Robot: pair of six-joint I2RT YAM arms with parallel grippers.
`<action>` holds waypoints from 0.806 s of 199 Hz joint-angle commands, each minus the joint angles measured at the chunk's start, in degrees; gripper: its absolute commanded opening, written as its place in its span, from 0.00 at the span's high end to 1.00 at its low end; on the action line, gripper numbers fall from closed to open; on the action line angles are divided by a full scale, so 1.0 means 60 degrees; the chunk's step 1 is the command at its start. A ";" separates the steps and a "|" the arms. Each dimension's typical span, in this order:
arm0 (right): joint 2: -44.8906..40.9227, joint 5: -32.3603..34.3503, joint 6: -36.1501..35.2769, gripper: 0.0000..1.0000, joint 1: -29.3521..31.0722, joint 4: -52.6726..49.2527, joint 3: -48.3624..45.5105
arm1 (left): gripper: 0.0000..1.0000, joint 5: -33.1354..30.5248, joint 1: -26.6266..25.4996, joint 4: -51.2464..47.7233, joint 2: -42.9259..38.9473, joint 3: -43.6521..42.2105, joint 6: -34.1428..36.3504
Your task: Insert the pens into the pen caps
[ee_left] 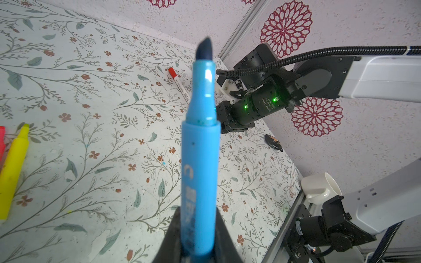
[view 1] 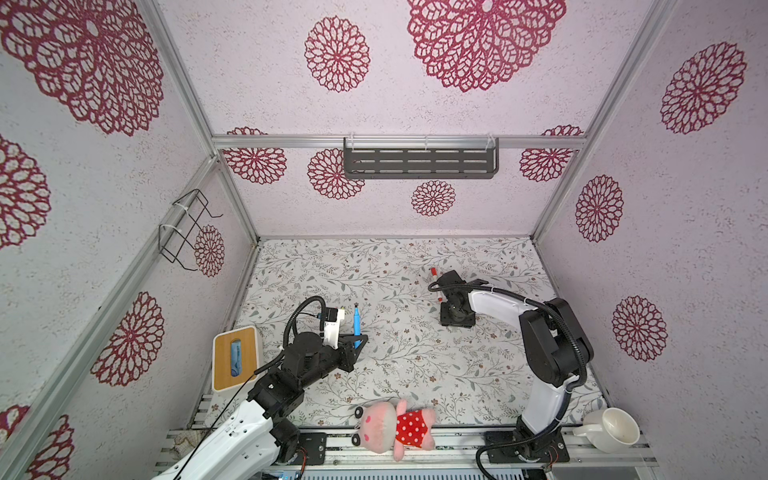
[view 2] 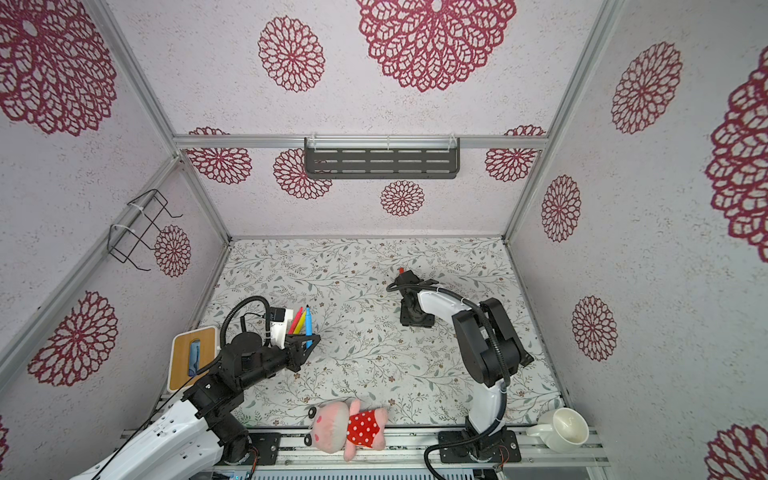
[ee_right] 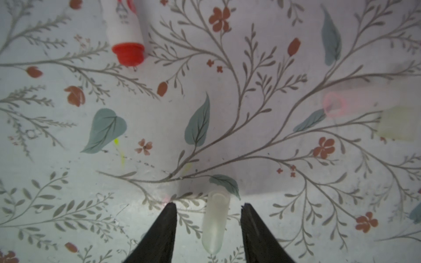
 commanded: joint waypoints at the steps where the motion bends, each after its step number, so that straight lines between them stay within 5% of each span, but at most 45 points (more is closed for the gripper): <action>1: -0.0016 0.0234 0.0204 0.53 -0.0034 -0.0076 0.0180 | 1.00 -0.0100 0.0091 0.0005 -0.0016 0.0012 -0.0034; 160: 0.0210 -0.0149 0.0248 0.72 -0.0140 0.0363 -0.0372 | 1.00 -0.0016 0.0089 -0.0051 -0.0061 0.0045 -0.0067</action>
